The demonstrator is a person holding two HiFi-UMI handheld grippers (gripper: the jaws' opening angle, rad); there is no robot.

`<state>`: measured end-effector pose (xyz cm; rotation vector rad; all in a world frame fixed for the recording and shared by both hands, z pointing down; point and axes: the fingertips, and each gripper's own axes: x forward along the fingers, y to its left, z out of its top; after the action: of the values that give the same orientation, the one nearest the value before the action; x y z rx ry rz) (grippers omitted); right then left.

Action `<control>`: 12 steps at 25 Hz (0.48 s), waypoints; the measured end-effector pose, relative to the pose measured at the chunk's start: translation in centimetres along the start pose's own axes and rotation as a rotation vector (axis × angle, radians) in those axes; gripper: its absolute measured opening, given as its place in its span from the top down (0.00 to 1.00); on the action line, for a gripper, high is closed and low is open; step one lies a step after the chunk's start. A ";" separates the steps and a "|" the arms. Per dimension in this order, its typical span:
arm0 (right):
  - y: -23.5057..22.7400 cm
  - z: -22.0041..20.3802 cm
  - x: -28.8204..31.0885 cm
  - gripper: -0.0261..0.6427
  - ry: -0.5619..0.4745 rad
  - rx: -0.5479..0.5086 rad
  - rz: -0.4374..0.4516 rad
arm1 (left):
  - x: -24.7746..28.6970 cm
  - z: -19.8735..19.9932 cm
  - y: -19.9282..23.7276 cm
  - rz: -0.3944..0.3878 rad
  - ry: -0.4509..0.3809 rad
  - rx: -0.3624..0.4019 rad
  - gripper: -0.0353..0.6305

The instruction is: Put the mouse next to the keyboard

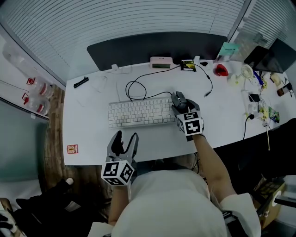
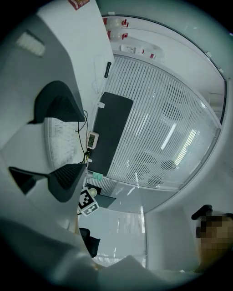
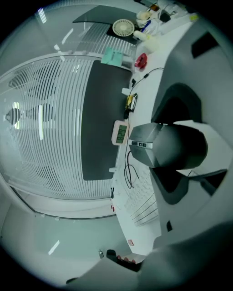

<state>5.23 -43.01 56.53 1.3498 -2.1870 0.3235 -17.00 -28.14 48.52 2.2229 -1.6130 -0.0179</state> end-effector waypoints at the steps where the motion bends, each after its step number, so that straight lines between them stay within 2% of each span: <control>1: -0.8 -0.5 -0.1 0.52 0.008 0.013 -0.015 | 0.3 -0.1 -0.3 -0.009 0.004 0.002 0.51; 7: -4.5 -3.5 -0.2 0.52 0.060 0.076 -0.092 | 1.6 -0.5 -1.5 -0.044 0.030 0.011 0.51; 12: -5.8 -5.9 0.4 0.52 0.112 0.106 -0.115 | 2.4 -0.7 -1.8 -0.052 0.047 0.022 0.51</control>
<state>12.06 -43.26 61.11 1.4715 -2.0161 0.4653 -14.37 -29.61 49.13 2.2641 -1.5379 0.0374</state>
